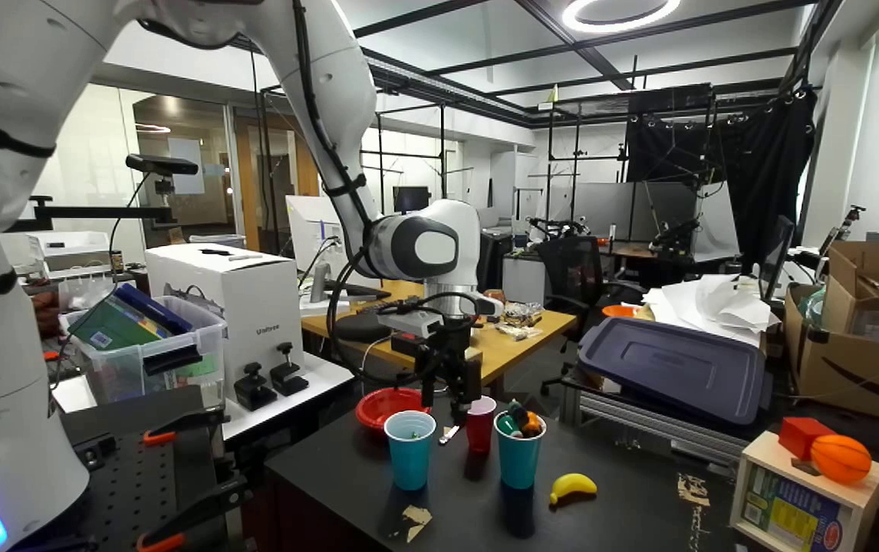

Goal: Pick up the blue cup and pour it's contents in the bowl

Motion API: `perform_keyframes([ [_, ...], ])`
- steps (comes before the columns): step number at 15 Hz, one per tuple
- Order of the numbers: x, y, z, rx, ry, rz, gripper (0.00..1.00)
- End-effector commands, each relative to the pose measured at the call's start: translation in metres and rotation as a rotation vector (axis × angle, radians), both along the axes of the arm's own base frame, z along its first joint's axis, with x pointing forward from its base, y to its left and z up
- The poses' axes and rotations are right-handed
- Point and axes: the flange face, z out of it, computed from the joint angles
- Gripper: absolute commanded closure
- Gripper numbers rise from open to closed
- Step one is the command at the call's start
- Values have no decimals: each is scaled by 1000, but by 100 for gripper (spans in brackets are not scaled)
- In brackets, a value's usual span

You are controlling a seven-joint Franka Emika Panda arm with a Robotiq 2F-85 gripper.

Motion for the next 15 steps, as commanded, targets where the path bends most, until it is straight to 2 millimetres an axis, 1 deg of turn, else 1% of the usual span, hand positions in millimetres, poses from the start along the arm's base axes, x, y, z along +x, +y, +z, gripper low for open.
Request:
perform_keyframes([
  [1,5,5,-5,10,7,-32,0],
  [2,3,3,6,16,14,-42,0],
  [3,1,3,-11,9,13,-16,0],
  [7,4,3,-5,11,6,-23,0],
  [11,4,3,-4,11,5,-23,0],
  [15,5,0,-21,76,-21,-52,0],
])
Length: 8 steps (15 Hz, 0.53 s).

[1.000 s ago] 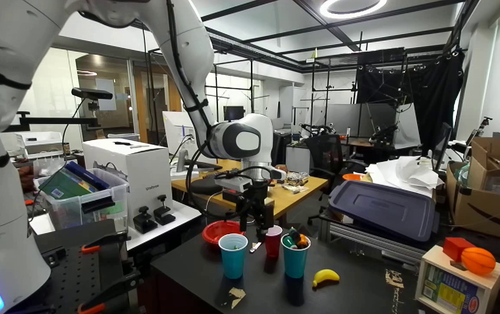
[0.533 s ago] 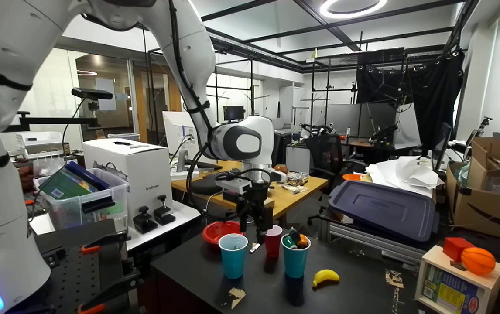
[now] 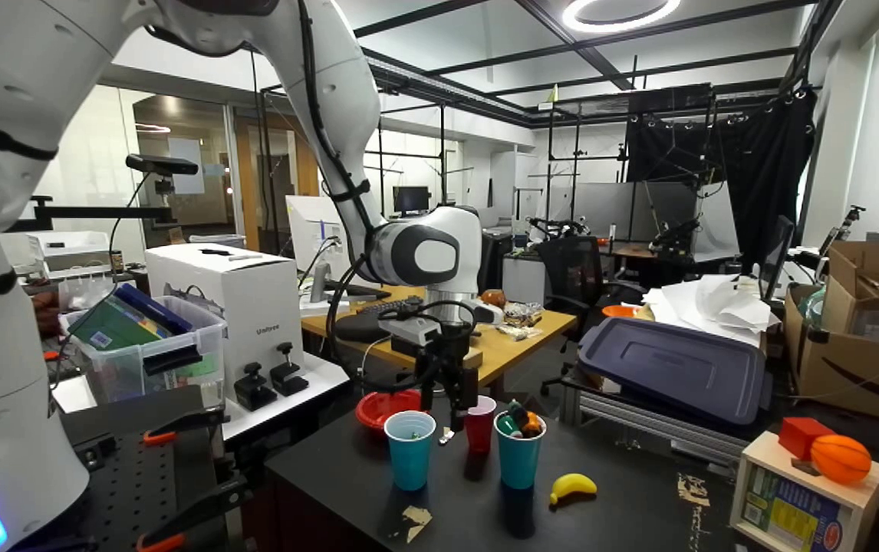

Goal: Pick up the blue cup and pour it's contents in the bowl

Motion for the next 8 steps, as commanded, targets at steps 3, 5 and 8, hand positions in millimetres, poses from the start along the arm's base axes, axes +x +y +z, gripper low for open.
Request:
perform_keyframes([
  [3,2,-2,-19,108,-60,-41,0],
  [5,1,-4,-28,145,-75,-59,0],
  [8,-1,-12,-41,165,-92,-93,0],
])
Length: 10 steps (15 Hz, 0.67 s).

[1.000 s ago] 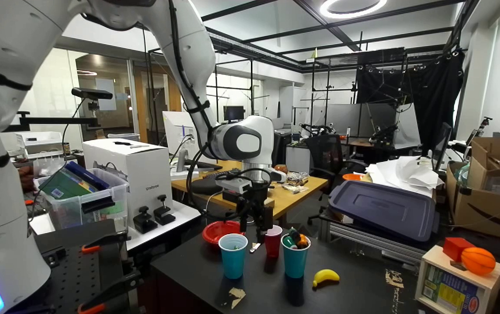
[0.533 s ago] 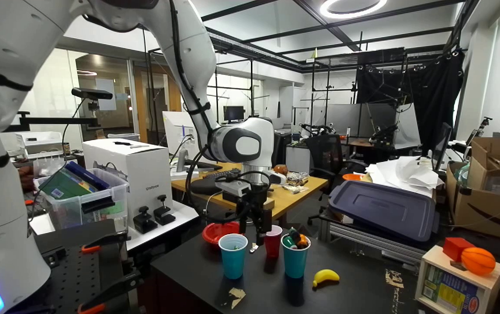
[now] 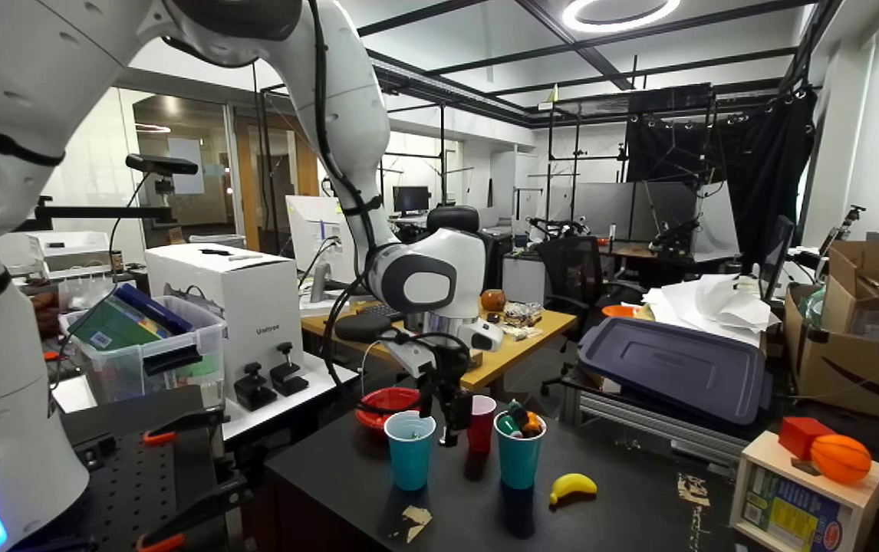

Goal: Pick up the blue cup and pour it's contents in the bowl

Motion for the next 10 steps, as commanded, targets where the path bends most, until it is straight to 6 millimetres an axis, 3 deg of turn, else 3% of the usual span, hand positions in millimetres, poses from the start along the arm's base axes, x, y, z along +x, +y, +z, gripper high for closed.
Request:
perform_keyframes([
  [1,0,-10,-14,39,-27,-24,0],
  [6,-7,4,-48,148,-5,-21,0],
  [10,-7,11,-62,175,-14,-5,0],
])
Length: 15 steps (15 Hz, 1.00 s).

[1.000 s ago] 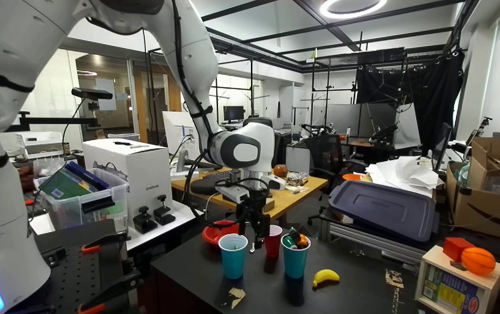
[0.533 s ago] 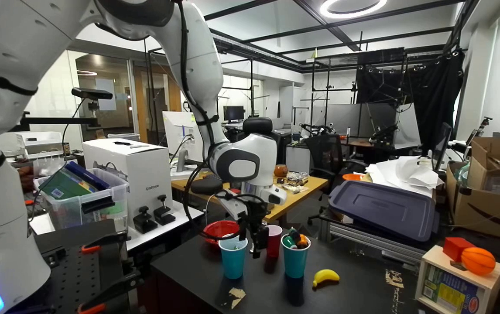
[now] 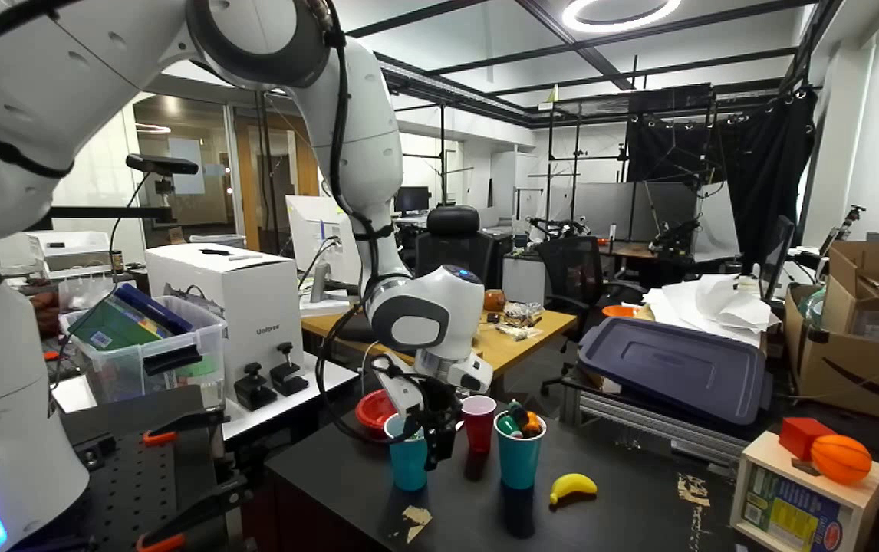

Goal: Pick up the blue cup and pour it's contents in the bowl

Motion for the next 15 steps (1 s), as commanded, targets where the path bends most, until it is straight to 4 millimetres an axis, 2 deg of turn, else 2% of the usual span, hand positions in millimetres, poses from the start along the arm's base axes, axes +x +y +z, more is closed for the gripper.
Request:
perform_keyframes([
  [1,7,1,-8,8,-42,3,0],
  [5,9,2,-8,-34,-91,4,0],
  [9,11,5,1,-76,-122,23,0],
  [15,3,14,2,-89,-49,116,0],
])
